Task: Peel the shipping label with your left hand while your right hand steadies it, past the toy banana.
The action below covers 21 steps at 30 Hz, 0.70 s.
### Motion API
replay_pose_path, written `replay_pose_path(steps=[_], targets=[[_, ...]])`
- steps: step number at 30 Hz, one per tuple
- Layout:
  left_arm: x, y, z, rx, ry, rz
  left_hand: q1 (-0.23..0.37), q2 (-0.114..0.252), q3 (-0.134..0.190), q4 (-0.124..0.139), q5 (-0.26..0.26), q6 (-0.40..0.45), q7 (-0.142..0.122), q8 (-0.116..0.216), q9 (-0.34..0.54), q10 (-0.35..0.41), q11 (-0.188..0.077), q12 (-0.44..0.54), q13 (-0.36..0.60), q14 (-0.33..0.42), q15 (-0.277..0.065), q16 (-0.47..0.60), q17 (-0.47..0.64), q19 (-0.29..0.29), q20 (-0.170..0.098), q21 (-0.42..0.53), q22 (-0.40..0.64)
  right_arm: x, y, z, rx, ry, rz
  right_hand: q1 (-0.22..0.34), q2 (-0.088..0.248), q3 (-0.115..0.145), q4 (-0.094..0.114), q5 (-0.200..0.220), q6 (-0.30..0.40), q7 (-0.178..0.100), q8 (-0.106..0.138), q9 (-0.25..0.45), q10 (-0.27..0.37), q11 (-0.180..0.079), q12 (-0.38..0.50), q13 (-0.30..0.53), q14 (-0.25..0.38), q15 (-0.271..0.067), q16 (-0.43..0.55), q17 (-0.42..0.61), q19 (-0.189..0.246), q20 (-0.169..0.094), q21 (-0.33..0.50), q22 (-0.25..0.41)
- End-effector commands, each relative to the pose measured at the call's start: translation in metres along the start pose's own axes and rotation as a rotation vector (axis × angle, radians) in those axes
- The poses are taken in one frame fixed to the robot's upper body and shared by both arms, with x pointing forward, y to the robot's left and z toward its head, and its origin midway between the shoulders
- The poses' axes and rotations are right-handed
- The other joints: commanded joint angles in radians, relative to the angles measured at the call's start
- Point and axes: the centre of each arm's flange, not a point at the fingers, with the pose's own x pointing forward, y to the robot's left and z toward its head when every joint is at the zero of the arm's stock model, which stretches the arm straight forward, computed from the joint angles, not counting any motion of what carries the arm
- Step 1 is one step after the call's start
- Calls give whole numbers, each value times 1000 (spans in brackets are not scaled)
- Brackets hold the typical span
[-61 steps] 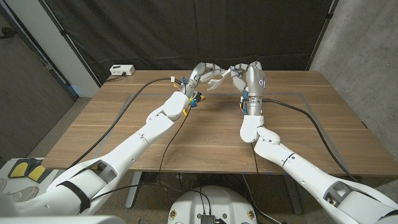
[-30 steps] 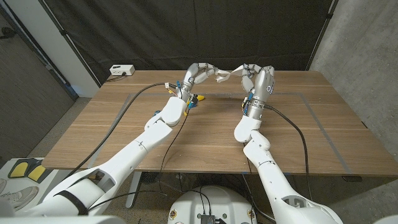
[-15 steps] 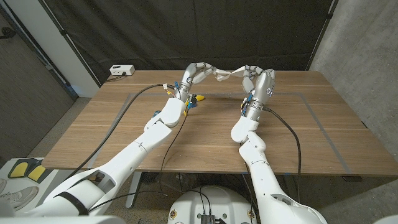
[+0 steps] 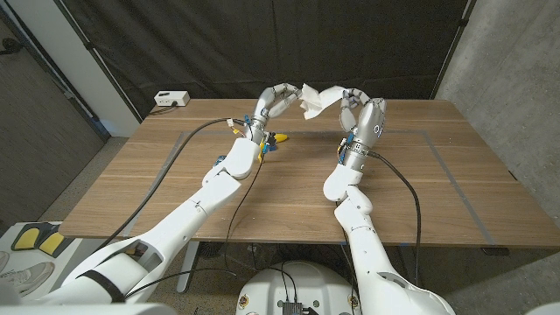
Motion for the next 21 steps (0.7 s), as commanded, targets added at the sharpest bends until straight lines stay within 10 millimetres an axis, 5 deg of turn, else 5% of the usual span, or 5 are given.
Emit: replay_pose_path(steps=[1,4,8,21], targets=[[-10,7,2,-22,-52,-44,-75,-44,-59,8,-33,-212,14,-161,-95,-127,51,-53,-67,-130,-33,-8,-35,-148,28,-45,-28,-5,-7,3,60,-10,37,-169,-49,-22,38,-3,-247,3,-8,-48,-232,53,-119,-77,-169,-13,-170,-133,-35,29,-76,-11],[-14,10,4,-10,-59,-51,-108,-56,-93,8,-22,-296,4,-247,-148,-187,69,-87,-118,-177,-9,-7,-66,-167,38,-82,-39,-9,-9,5,88,-3,45,-240,-66,-44,56,1,-301,-6,-5,-64,-323,70,-125,-109,-229,20,-230,-166,-48,58,-119,-11],[-21,14,6,-5,-57,-63,-125,-59,-118,5,-14,-318,-5,-285,-178,-225,67,-111,-152,-207,-1,-7,-87,-180,46,-108,-43,-14,-14,10,110,15,48,-277,-70,-58,67,3,-305,-7,1,-70,-357,75,-123,-126,-260,30,-258,-182,-64,72,-143,-12],[-49,45,-11,29,27,-5,-136,-35,-129,8,-8,-280,-13,-294,-206,-223,72,-124,-188,-211,-1,2,-107,-188,47,-130,-42,-33,-35,30,70,-14,6,-314,-43,-59,83,7,-257,-6,19,-74,-323,68,-97,-152,-242,14,-271,-201,-72,77,-174,-11]])
